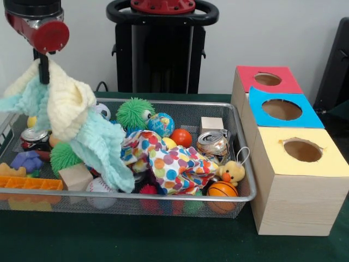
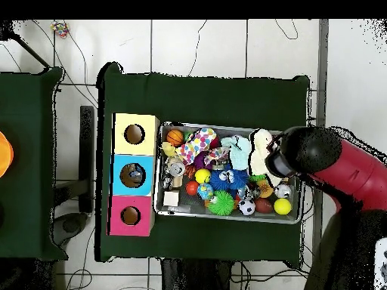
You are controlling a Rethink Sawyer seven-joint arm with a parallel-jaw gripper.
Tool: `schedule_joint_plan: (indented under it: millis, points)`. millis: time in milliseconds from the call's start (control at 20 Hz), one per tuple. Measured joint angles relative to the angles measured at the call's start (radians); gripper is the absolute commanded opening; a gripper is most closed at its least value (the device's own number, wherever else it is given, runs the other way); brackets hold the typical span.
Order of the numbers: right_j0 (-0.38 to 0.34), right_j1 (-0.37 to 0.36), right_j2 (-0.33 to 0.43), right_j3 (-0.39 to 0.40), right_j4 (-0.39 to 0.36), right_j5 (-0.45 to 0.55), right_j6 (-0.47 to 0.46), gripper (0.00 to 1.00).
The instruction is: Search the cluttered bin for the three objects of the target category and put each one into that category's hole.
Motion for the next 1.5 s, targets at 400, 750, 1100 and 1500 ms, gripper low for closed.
schedule_joint_plan:
  millis: [400, 750, 1100, 1500]
  points:
    - [0.003, -0.091, -0.057, 0.1, -0.027, 0.011, 0.0, 0.0]
    - [0.003, -0.135, -0.088, 0.112, -0.036, 0.013, 0.0, 0.0]
    - [-0.007, -0.153, -0.105, 0.107, -0.037, 0.042, 0.0, 0.0]
    - [-0.011, -0.131, -0.105, 0.107, -0.036, 0.044, 0.0, 0.0]
